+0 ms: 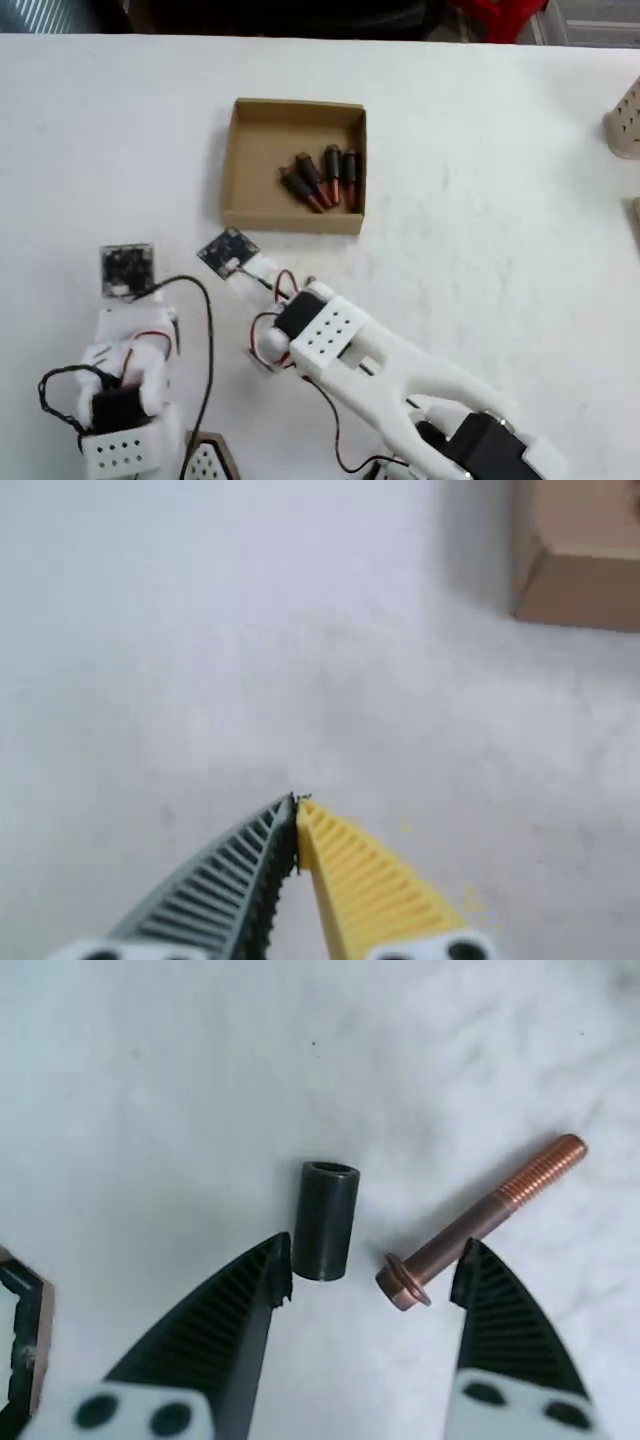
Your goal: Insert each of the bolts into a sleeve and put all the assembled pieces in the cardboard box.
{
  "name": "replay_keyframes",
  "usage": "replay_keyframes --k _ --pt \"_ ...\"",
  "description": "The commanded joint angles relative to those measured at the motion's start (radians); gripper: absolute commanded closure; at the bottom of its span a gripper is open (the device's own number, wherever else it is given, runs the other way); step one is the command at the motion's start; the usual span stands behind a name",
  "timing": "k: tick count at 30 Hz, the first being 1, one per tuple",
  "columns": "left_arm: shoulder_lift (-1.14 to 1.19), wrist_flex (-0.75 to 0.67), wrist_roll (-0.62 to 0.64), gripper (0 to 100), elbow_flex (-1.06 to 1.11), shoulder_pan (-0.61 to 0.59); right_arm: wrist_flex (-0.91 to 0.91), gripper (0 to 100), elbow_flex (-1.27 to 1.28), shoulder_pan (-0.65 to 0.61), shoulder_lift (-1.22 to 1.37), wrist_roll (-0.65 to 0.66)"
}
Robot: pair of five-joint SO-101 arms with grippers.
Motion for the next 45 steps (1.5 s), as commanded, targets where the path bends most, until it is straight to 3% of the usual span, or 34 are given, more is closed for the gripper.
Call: replay_keyframes --k 1,6,10,17,27,32,38,45 --pt "-0.013 -0.032 0.0 98 -0.002 -0.174 -0.015 75.2 -0.005 -0.008 -0.039 -0.009" --pt "-0.012 0.0 -0.006 98 -0.002 -0.28 -0.019 85.0 -0.006 -0.01 -0.039 -0.009" --pt "-0.012 0.0 -0.008 98 -0.002 -0.283 -0.047 95.3 -0.006 -0.01 -0.028 -0.002" --pt "-0.012 0.0 -0.008 98 -0.002 -0.283 -0.108 87.2 -0.015 -0.012 0.143 -0.008" --pt "-0.012 0.0 -0.009 98 -0.002 -0.283 -0.101 89.1 -0.063 -0.012 0.234 0.011" --pt "-0.012 0.0 -0.009 98 -0.002 -0.282 -0.021 89.3 -0.141 -0.048 0.321 0.153" --pt "-0.012 0.0 -0.009 98 -0.002 -0.282 0.045 98.8 -0.238 -0.042 0.418 0.078" --pt "-0.012 0.0 -0.009 98 -0.002 -0.282 0.093 98.1 -0.235 -0.041 0.392 0.077"
